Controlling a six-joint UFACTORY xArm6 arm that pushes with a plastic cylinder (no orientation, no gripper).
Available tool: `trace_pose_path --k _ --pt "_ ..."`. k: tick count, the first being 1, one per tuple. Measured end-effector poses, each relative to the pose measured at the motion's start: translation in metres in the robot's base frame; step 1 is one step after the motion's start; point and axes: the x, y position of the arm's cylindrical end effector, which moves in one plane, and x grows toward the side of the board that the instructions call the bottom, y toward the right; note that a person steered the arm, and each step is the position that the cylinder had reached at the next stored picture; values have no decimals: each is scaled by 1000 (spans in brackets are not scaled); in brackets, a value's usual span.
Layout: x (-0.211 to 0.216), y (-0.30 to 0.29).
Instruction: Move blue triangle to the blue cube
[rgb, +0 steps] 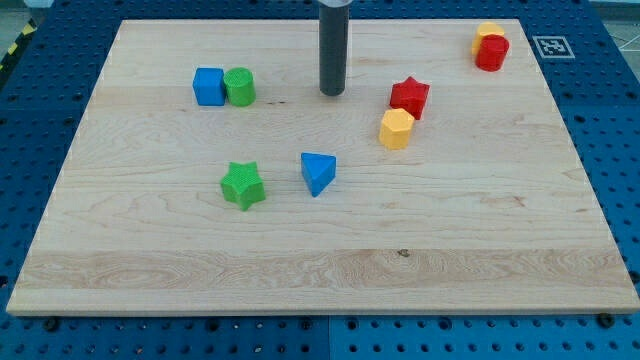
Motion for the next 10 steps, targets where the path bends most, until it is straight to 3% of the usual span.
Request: trace_pose_path --k 2,7,10 --pt "13 -4" --pt "101 1" --pt "160 34"
